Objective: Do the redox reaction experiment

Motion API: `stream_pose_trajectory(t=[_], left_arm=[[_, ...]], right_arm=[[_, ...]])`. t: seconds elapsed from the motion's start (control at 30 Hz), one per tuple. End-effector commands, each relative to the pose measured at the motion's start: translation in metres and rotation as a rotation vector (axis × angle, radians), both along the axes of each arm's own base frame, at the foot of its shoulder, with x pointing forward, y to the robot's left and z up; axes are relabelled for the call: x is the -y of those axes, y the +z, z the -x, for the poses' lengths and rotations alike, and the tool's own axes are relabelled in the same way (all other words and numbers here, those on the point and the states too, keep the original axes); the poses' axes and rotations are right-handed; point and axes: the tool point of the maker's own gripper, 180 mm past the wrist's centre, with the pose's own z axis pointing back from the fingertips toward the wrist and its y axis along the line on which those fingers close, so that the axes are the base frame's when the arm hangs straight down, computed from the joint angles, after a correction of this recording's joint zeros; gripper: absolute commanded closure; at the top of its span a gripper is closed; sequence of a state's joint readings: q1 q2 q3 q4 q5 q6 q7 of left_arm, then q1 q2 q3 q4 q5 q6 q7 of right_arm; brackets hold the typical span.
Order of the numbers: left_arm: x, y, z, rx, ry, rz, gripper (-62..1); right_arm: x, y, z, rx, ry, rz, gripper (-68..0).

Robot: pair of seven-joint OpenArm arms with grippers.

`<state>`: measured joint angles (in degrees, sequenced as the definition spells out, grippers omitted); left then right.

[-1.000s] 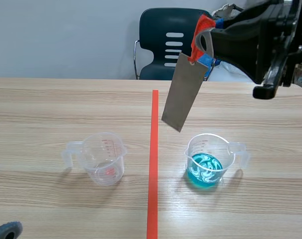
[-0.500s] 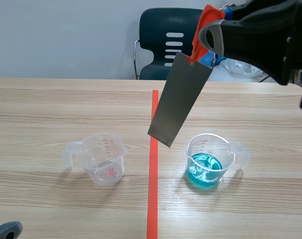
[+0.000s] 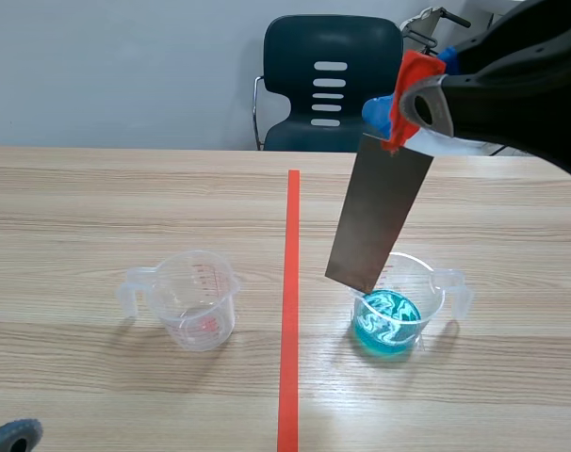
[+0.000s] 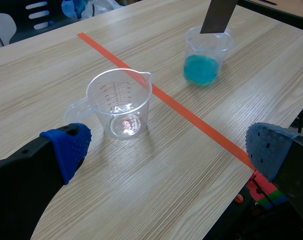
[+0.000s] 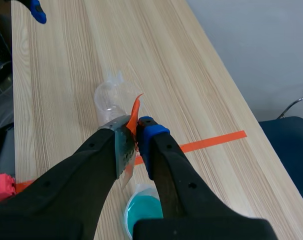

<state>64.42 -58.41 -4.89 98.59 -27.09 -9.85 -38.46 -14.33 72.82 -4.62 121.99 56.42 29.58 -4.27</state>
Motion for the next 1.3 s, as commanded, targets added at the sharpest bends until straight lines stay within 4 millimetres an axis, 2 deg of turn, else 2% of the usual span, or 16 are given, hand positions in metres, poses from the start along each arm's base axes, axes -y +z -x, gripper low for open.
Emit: stream_pose_trajectory(t=[0.0, 0.87, 1.27], left_arm=[[0.003, 0.006, 0.000, 0.015, 0.004, 0.029, -62.3], [0.003, 0.006, 0.000, 0.016, 0.004, 0.030, -62.3], [0.003, 0.006, 0.000, 0.016, 0.004, 0.030, -62.3]], right_arm=[[0.000, 0.007, -0.001, 0.016, 0.010, -0.001, -1.0], [0.032, 0.000, -0.039, 0.070, -0.201, 0.154, -1.1], [0.036, -0.004, -0.040, 0.060, -0.217, 0.178, -1.1]])
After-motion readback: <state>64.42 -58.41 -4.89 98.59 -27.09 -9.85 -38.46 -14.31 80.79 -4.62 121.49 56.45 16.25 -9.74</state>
